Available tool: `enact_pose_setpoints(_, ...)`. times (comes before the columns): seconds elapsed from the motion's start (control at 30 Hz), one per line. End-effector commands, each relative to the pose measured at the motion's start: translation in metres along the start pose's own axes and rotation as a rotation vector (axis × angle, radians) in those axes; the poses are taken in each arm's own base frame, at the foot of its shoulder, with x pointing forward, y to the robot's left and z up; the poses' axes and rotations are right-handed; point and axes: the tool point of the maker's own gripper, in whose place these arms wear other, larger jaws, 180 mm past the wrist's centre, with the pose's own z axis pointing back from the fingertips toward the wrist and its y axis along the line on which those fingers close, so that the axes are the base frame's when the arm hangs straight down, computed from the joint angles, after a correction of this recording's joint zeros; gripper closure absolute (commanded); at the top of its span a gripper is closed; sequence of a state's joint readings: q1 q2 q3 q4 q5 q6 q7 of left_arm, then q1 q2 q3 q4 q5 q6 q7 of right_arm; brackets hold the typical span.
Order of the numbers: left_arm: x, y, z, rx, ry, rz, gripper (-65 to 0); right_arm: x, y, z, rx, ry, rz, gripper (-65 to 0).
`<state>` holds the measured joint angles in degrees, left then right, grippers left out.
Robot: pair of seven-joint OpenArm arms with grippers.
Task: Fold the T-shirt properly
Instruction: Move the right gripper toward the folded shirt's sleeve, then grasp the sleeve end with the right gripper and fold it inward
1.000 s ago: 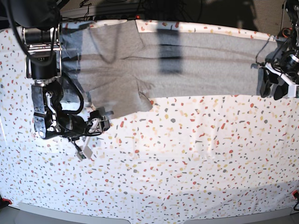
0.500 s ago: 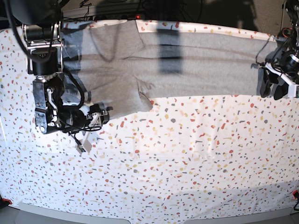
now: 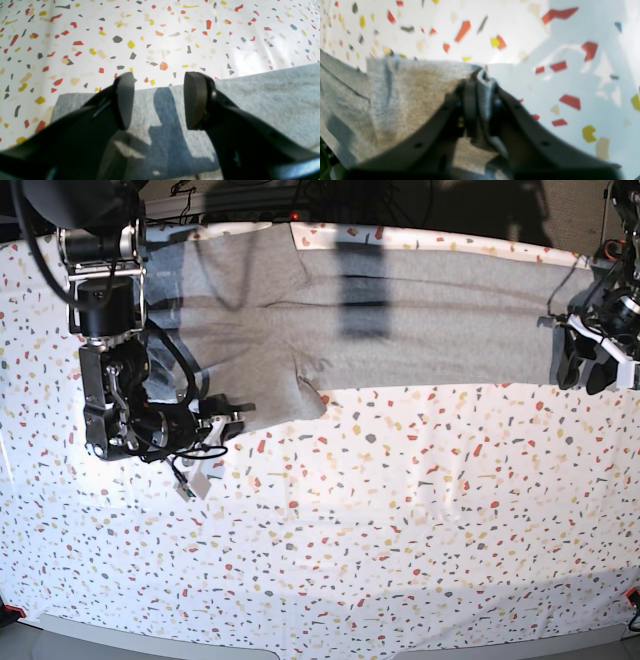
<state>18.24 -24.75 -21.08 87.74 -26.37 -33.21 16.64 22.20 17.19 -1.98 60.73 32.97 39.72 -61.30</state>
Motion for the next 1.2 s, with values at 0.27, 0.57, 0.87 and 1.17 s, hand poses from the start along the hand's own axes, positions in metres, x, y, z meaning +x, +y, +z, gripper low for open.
enact_pose_setpoints(0.27, 0.018, 0.004, 0.002, 0.001, -0.054, -0.020, -31.1, 0.014, -0.002, 0.023, -0.067, 0.034, 0.102, 0.0)
enact_pose_setpoints(0.57, 0.018, 0.004, 0.002, 0.001, -0.053, -0.021, -31.1, 0.007, 0.077, 0.058, 0.009, -0.072, 0.306, 0.0)
enact_pose_setpoints(0.87, 0.019, 0.004, 0.002, 0.001, -0.055, -0.021, -31.1, -0.050, 0.148, 0.075, 0.082, -0.120, 0.384, 0.0)
enact_pose_setpoints(1.17, 0.021, 0.004, 0.002, 0.000, -0.070, -0.021, -31.1, -0.074, 0.170, 0.071, 0.143, -0.097, 0.378, 0.0)
